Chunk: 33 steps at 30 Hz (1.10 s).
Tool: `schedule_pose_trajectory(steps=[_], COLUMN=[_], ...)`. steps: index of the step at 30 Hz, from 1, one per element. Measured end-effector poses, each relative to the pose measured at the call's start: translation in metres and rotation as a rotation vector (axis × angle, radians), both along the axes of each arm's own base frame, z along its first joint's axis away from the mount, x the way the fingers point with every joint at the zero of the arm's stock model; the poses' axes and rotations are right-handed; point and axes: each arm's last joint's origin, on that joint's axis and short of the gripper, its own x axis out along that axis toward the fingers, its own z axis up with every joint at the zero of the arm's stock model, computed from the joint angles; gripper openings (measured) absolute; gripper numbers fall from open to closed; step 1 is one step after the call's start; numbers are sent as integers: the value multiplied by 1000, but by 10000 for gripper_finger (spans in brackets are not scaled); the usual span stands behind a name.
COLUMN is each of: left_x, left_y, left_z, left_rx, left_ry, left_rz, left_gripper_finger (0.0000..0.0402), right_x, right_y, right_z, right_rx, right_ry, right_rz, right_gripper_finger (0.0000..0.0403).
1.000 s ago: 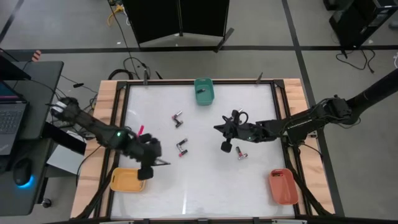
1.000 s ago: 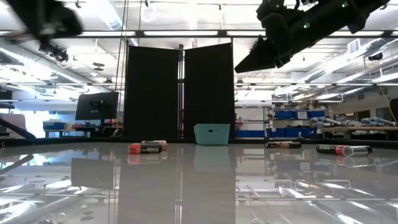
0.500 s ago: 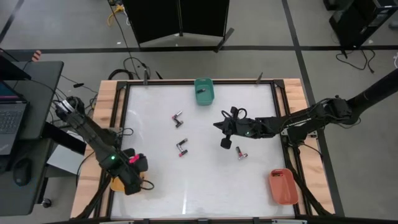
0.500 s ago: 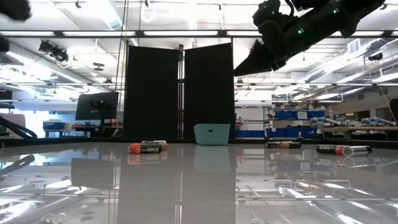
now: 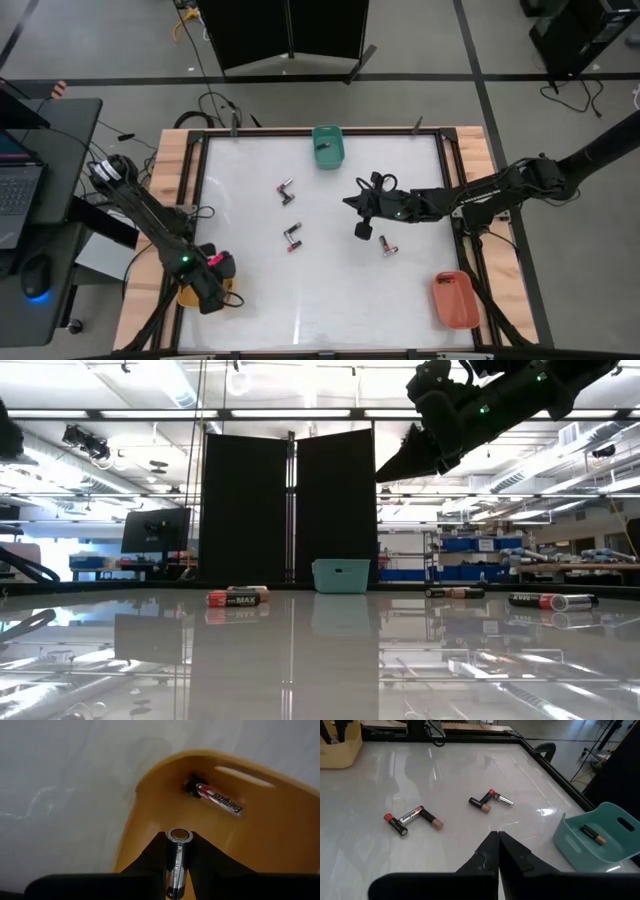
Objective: Sort batteries
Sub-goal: Put the silver battery into the yellow bin
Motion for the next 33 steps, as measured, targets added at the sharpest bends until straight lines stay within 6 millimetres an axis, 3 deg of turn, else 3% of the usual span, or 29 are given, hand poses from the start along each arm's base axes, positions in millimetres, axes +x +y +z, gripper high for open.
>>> schedule_pose_trajectory(steps=[10, 25, 33], left_x=[-4, -4, -1], left_y=[4, 4, 0], left_z=[-18, -18, -17], left_rx=[-23, -23, -83], left_ry=[-8, -4, -16], left_rz=[-1, 0, -5], left_gripper_finger=[56, 61, 86], right_x=[0, 0, 0], right_y=[0, 0, 0], right_z=[0, -1, -1], right_rx=[1, 12, 12], right_ry=[0, 6, 5], right_rz=[-1, -6, -6], right_gripper_finger=[10, 11, 11])
